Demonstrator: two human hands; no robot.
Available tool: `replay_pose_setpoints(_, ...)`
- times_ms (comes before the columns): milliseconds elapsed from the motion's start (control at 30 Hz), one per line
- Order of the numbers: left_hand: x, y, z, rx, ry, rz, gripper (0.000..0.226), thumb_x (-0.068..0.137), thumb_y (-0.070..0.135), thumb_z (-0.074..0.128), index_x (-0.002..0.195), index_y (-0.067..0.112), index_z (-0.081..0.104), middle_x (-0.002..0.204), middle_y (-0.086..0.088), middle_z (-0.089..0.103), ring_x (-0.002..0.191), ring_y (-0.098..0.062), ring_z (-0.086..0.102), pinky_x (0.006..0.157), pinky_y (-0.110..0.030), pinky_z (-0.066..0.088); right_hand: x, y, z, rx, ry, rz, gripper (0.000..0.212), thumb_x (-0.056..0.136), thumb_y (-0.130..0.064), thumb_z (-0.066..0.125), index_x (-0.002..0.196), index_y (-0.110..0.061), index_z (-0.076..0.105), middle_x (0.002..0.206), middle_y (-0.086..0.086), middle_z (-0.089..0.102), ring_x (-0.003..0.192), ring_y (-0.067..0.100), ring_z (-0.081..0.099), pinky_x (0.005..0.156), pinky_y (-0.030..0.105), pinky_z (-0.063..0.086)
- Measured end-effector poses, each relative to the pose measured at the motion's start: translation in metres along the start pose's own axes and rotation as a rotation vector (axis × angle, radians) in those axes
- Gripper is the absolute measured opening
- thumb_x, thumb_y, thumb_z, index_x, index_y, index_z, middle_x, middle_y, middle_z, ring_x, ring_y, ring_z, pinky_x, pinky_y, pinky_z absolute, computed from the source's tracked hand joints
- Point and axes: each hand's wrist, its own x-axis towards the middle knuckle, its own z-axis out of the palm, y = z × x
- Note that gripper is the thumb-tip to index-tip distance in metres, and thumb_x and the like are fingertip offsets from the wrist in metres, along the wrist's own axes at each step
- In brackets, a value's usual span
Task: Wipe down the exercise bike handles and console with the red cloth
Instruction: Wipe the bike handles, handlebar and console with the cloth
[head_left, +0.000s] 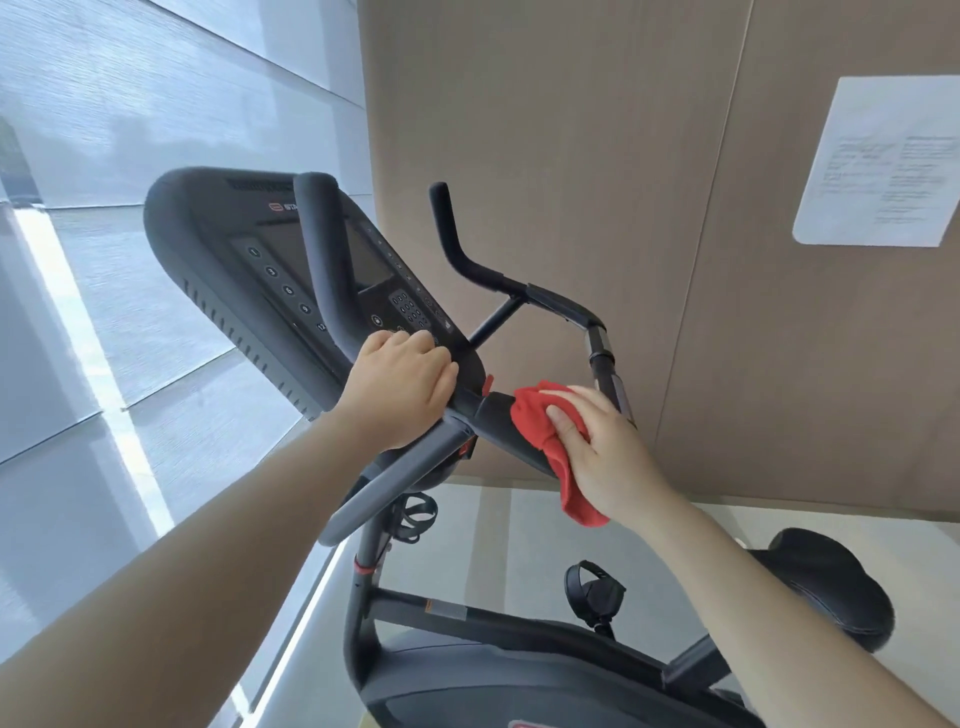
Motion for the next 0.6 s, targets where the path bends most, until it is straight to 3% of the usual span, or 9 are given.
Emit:
replay_pose_setpoints(133,-0.006,-0.011,0.006,-0.025,0.082,0.121,0.043,0.095,0.034,0.022,0.074,0.019,0.056,0.074,0.003,0.050,0.067,-0.022,0.052,0.076,-0.036,0.041,-0.004,-0.017,0.011,-0.052,0.158,0.024,0.039,0.097,-0.042,0.034,0.119,-0.024,0.059,0.125,-0.014,0.054,0.109,-0.012,0.039,0.091,-0.003,0.021)
replay_pose_setpoints(267,-0.005,-0.023,0.006,-0.113,0.162,0.211,0.035,0.095,0.031,0.027,0.084,0.020,0.058,0.083,0.002,0.053,0.074,-0.023,0.053,0.083,-0.037,0.040,-0.001,-0.039,0.026,-0.167,0.255,0.047,0.038,0.096,-0.041,0.033,0.117,-0.024,0.060,0.119,-0.018,0.053,0.103,-0.020,0.031,0.085,-0.008,0.018)
replay_pose_setpoints(333,-0.001,-0.039,0.000,-0.165,0.207,0.261,0.028,0.094,0.027,0.032,0.088,0.019,0.058,0.087,0.001,0.054,0.076,-0.024,0.053,0.086,-0.037,0.039,0.003,-0.049,0.034,-0.217,0.297,0.077,0.042,0.094,-0.045,0.031,0.117,-0.025,0.060,0.123,-0.016,0.055,0.103,-0.017,0.036,0.086,-0.005,0.020)
replay_pose_setpoints(433,0.003,-0.073,-0.013,-0.209,0.315,0.337,0.023,0.093,0.023,0.038,0.089,0.016,0.060,0.090,-0.001,0.057,0.076,-0.025,0.053,0.082,-0.036,0.040,0.011,-0.066,0.052,-0.307,0.337,0.143,0.050,0.091,-0.050,0.026,0.120,-0.026,0.058,0.128,-0.014,0.054,0.113,0.003,0.049,0.089,0.012,0.030)
replay_pose_setpoints(600,-0.002,-0.144,-0.015,-0.320,0.385,0.453,0.035,0.096,0.022,0.029,0.080,0.010,0.058,0.079,-0.007,0.053,0.064,-0.026,0.045,0.060,-0.038,0.041,0.035,-0.101,0.089,-0.413,0.438,0.200,0.043,0.094,-0.044,0.029,0.115,-0.024,0.060,0.124,-0.011,0.057,0.110,0.013,0.054,0.086,0.023,0.039)
